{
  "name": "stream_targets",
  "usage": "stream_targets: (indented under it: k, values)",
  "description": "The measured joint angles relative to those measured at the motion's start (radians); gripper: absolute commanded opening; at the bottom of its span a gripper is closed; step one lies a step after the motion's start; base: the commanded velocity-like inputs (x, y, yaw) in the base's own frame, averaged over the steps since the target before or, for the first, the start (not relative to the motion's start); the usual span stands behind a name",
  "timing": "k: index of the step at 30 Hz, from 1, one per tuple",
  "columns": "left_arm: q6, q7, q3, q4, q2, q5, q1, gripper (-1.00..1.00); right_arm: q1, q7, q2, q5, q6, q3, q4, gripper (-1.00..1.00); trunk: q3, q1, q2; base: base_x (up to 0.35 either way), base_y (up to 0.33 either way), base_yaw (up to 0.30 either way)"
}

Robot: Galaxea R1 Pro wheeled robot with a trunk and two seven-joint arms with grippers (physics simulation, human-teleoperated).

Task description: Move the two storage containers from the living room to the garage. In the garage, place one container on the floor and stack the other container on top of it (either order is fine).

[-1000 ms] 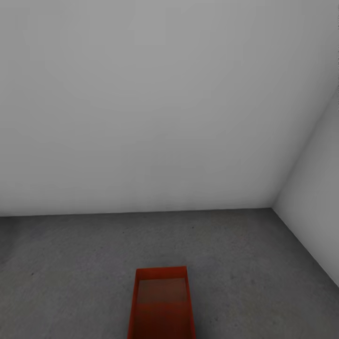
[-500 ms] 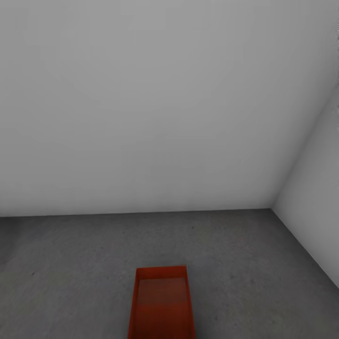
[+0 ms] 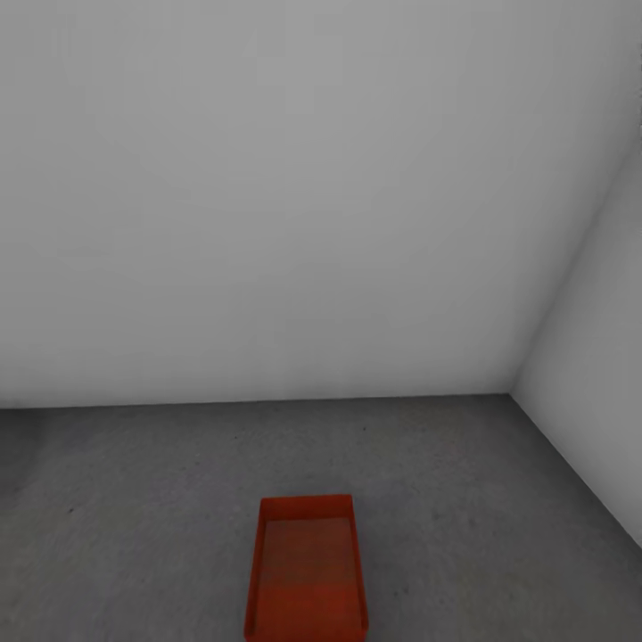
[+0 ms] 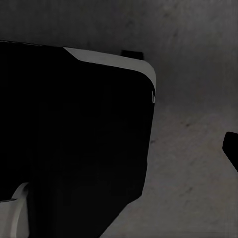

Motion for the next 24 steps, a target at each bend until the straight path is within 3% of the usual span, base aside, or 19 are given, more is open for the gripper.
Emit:
stream_targets:
  k: [24]
  values:
    - [0.0, -0.001, 0.0, 0.0, 0.0, 0.0, 0.0, 1.0, 0.0, 0.0, 0.005, 0.0, -0.005, 0.001, 0.0, 1.0, 0.039, 0.0, 0.0, 0.0, 0.0, 0.0]
